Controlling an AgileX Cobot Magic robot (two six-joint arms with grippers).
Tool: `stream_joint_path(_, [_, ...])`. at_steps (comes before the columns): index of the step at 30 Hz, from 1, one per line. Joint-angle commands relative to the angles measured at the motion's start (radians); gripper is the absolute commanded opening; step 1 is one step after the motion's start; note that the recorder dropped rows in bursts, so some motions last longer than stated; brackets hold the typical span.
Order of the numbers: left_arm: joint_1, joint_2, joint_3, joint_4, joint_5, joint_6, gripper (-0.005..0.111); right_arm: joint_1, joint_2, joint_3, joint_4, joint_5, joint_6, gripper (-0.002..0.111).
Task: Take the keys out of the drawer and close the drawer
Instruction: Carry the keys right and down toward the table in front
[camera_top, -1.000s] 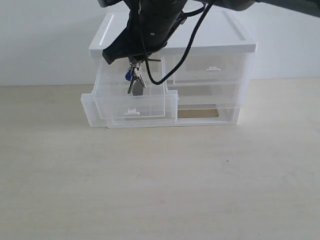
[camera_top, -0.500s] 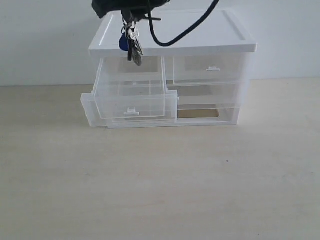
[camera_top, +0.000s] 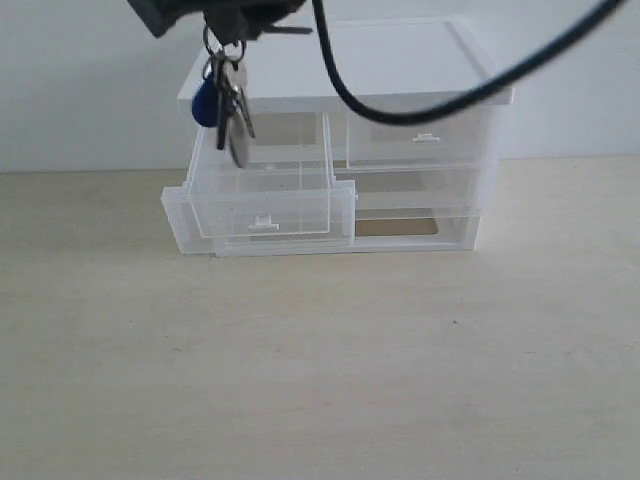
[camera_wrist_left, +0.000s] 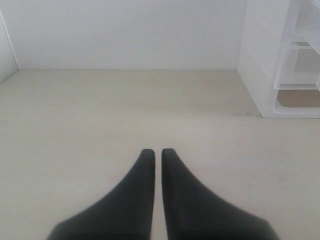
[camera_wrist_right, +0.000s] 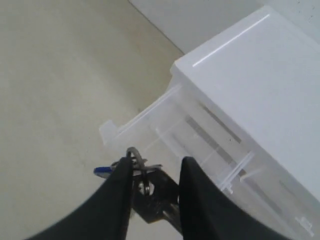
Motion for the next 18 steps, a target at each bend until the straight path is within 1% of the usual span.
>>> stream_joint_path(1, [0.003, -0.002, 0.004, 0.001, 0.000, -0.014, 0.004, 0.041, -0.111, 0.161, -0.110, -0.055, 0.099, 0.000])
stream_joint_path(6, [0.003, -0.002, 0.004, 0.001, 0.000, -0.014, 0.004, 0.040, -0.243, 0.356, -0.289, -0.086, 0.276, 0.000])
stream_joint_path(10, [0.003, -0.002, 0.004, 0.001, 0.000, -0.014, 0.004, 0.016, -0.336, 0.493, -0.361, -0.120, 0.374, 0.000])
stream_joint_path(12, [0.003, -0.002, 0.004, 0.001, 0.000, -0.014, 0.004, -0.021, -0.371, 0.564, -0.392, -0.142, 0.424, 0.000])
stream_joint_path(15, [0.003, -0.002, 0.004, 0.001, 0.000, -0.014, 0.004, -0.102, -0.392, 0.673, -0.388, -0.204, 0.462, 0.000])
stream_joint_path(18, [0.003, -0.002, 0.004, 0.001, 0.000, -0.014, 0.004, -0.192, -0.382, 0.783, -0.388, -0.346, 0.505, 0.000])
